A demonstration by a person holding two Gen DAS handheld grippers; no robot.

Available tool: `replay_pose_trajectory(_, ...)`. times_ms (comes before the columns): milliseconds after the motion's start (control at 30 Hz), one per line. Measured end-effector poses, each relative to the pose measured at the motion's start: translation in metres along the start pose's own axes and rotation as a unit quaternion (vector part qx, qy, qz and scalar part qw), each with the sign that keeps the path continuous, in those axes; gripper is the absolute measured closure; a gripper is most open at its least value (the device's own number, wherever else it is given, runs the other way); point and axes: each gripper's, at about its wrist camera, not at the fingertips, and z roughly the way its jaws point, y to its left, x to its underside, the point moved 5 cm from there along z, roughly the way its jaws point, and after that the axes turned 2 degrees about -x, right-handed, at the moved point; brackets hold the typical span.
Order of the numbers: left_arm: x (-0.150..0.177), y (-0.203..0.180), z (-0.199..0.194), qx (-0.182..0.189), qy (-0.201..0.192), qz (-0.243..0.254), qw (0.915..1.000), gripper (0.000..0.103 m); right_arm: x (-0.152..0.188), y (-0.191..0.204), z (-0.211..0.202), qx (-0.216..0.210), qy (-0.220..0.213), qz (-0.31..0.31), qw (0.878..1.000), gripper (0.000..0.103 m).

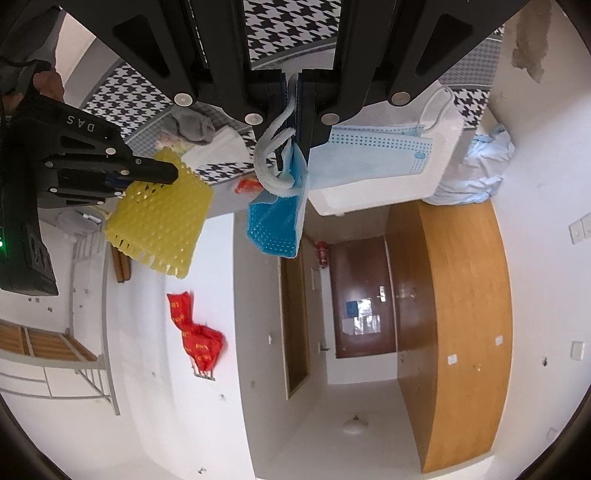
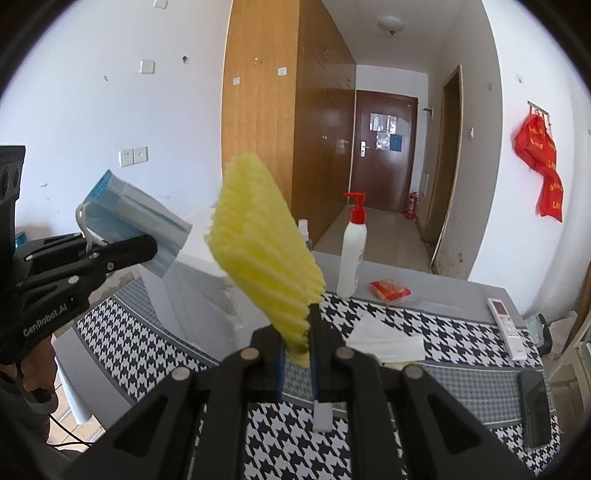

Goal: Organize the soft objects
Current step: 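Lift the mask and mesh sleeve and carry both toward the white foam box, then lower the yellow mesh sleeve into the foam box and open right gripper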

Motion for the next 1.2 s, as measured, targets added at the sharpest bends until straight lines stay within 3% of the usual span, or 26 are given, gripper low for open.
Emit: replay_pose_trajectory(1200,-0.008,0.046,-0.002,-0.063,-0.017,-0.030,0.9974,0.100,-0.038,0.024,0.030,-0.042,-0.009,-0.016,0.999,0.089)
